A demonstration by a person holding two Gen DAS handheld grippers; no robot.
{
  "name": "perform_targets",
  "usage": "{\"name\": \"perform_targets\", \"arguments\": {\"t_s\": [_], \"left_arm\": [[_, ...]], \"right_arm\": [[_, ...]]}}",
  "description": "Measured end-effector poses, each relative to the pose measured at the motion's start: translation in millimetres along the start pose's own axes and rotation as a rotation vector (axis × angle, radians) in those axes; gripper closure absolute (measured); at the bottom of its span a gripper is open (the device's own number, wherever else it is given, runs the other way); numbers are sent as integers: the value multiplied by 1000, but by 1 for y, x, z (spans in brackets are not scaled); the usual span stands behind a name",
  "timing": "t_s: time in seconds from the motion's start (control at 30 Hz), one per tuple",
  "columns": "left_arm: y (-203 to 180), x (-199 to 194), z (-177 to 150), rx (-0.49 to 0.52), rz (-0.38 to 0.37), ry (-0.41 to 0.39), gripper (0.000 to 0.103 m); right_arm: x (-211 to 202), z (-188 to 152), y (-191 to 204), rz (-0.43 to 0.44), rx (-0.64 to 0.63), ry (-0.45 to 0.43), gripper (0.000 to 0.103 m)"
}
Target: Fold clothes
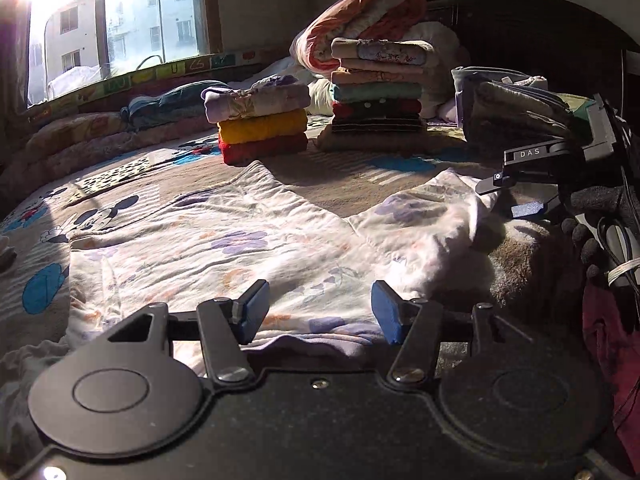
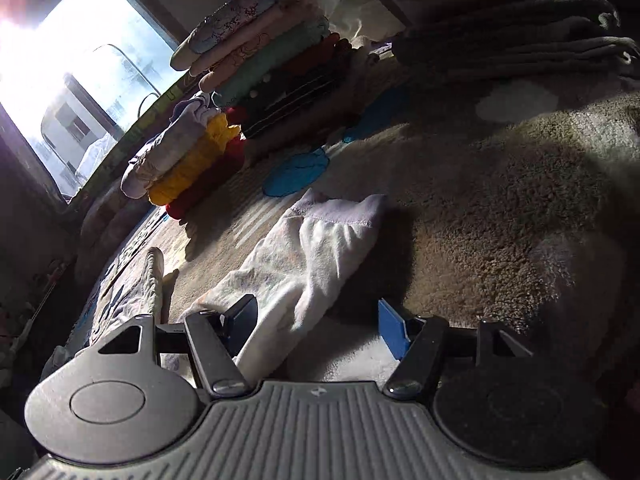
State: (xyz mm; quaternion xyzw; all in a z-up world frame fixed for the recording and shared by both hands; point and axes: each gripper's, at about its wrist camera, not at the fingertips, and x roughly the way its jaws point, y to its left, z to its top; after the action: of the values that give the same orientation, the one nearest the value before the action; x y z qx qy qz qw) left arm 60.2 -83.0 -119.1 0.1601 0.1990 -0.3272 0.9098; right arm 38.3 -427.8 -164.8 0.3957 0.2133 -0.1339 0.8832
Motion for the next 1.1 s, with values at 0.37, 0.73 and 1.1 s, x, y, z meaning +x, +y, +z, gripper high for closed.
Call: {"name": "perform_targets", "arguments": {"t_s": [0.37,0.73,1.1], "left_arm": [[-82,44,-8,332,-22,68,99],[-10,1,16,10,134,-43,93],[9,-6,-16,-8,216,31,79]], "right_arm": [[36,50,-6,88,70,-22,88],[55,46,-8,54,-38,-14,88],[49,57,5,-24,-113,-130,67]]}}
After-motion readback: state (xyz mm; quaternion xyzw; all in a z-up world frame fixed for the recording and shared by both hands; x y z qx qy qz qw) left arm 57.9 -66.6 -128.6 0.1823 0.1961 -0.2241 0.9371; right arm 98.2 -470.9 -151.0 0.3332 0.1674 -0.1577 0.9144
